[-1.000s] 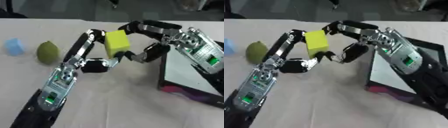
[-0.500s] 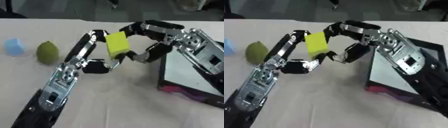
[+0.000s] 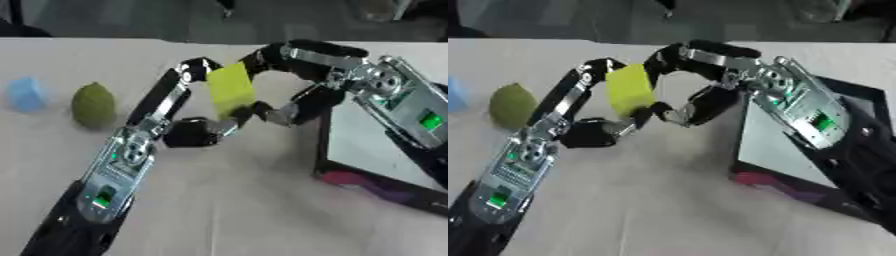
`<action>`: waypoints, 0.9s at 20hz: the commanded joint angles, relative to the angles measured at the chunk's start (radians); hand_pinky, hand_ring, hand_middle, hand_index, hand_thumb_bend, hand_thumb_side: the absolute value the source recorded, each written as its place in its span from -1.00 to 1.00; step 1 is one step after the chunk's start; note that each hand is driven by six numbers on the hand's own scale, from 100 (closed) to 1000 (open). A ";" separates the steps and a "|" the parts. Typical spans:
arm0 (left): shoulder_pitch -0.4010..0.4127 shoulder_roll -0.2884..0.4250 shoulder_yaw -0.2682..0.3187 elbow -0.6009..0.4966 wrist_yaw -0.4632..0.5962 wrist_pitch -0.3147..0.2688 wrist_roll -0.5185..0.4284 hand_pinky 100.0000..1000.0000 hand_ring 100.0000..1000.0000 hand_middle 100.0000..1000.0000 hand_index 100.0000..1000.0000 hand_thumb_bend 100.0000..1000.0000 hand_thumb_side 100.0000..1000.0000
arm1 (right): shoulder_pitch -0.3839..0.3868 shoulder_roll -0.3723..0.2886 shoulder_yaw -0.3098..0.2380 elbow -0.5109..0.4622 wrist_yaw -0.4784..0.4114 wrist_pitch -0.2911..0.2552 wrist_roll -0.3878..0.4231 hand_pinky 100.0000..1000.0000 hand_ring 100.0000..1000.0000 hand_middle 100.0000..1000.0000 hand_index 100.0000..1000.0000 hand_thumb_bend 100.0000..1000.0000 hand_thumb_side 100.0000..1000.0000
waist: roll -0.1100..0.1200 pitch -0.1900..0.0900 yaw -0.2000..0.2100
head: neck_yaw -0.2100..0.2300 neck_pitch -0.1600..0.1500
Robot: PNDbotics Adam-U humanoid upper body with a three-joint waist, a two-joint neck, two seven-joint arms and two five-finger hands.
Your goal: Pick up the objects with one hand, pass them to the other hand, and then place them into the box on the other side of the table.
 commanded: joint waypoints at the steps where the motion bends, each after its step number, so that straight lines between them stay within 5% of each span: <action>1: -0.011 0.010 0.000 -0.008 -0.011 -0.005 0.009 0.69 0.52 0.34 0.56 0.01 0.05 | -0.016 -0.029 -0.022 -0.020 -0.010 0.003 -0.003 0.87 0.93 0.06 0.11 -1.00 -1.00 | -0.006 -0.025 -0.002 | -0.002 -0.008; 9: -0.004 0.020 0.006 -0.010 -0.011 -0.020 0.020 0.70 0.54 0.35 0.56 0.27 0.19 | -0.009 -0.045 -0.030 -0.022 -0.010 0.004 -0.011 0.86 0.92 0.05 0.11 -1.00 -1.00 | -0.005 -0.026 -0.005 | -0.001 -0.007; 18: 0.022 0.047 0.024 0.000 -0.016 0.003 0.064 0.69 0.52 0.34 0.56 0.13 0.13 | 0.020 -0.099 -0.060 -0.047 -0.023 0.000 -0.039 0.86 0.91 0.05 0.11 -1.00 -1.00 | -0.003 -0.036 -0.029 | 0.013 0.003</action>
